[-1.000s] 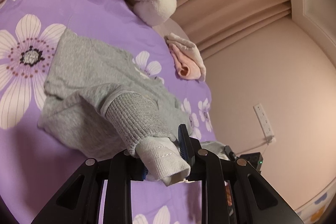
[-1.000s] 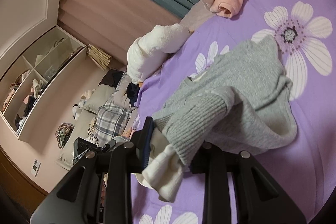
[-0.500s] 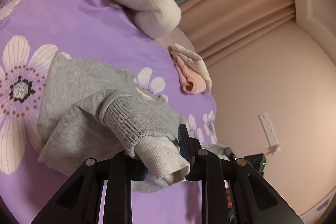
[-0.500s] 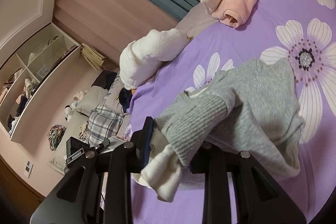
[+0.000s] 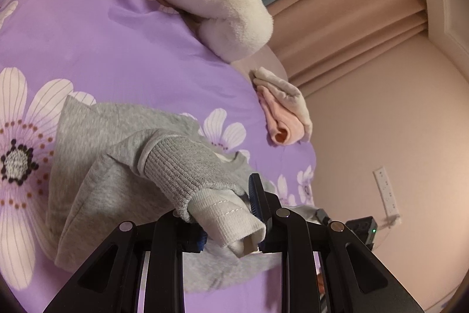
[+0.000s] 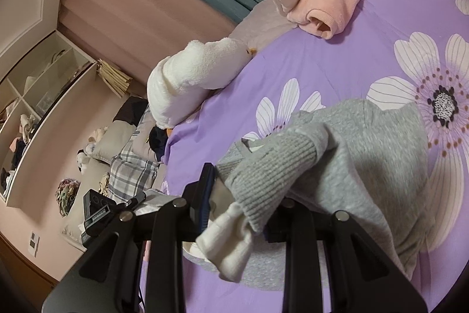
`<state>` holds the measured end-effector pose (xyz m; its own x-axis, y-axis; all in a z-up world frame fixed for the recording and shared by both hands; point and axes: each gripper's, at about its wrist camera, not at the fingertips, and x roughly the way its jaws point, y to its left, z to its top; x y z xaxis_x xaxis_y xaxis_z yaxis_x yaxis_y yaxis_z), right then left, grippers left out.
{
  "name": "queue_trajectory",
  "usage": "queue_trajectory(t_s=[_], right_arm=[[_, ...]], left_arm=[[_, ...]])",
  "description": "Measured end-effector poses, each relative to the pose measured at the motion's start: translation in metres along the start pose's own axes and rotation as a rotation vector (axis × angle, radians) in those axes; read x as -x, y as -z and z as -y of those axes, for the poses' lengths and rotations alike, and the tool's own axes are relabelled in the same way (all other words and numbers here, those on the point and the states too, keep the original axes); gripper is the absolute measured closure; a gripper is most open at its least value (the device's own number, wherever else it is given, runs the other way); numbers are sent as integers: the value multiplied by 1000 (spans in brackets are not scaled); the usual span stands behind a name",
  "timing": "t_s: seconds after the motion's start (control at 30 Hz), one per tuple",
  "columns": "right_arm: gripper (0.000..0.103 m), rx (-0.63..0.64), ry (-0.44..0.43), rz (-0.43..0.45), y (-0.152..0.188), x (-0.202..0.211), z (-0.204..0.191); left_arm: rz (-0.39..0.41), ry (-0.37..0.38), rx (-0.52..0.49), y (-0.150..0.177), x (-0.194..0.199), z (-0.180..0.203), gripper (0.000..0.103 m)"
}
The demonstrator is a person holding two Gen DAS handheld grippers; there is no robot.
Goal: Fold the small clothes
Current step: 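Carry the held hem over the body toward the collar with both tools, then open both tools and release the hem onto the folded sweatshirt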
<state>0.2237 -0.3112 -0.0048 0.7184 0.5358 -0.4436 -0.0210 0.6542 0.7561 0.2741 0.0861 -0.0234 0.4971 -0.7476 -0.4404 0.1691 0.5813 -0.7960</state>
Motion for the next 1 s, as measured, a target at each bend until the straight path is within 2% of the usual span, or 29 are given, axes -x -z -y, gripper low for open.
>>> queue_trajectory(t_s=[0.4,0.77,0.9,0.93,1.0], right_arm=[[74,-108,46,-58,-27,-43,38],[74,-168,99,-66,-44,-68,62],[67,-269,84,-82,-49,-75,80],[63,-286,70,-85,-49,-76,83],[61,-321,54,-75,-51,-73,90]], left_arm=[[-68,-88,66,-25,-51,-28,81],[-96,-146,97,-48,-86,-41,81],[-116,-140,162,-56,-95,-52,81],[-121,-150,169,-57,-97,-54,81],[-117,-183,164,-58,-97,-56,79]])
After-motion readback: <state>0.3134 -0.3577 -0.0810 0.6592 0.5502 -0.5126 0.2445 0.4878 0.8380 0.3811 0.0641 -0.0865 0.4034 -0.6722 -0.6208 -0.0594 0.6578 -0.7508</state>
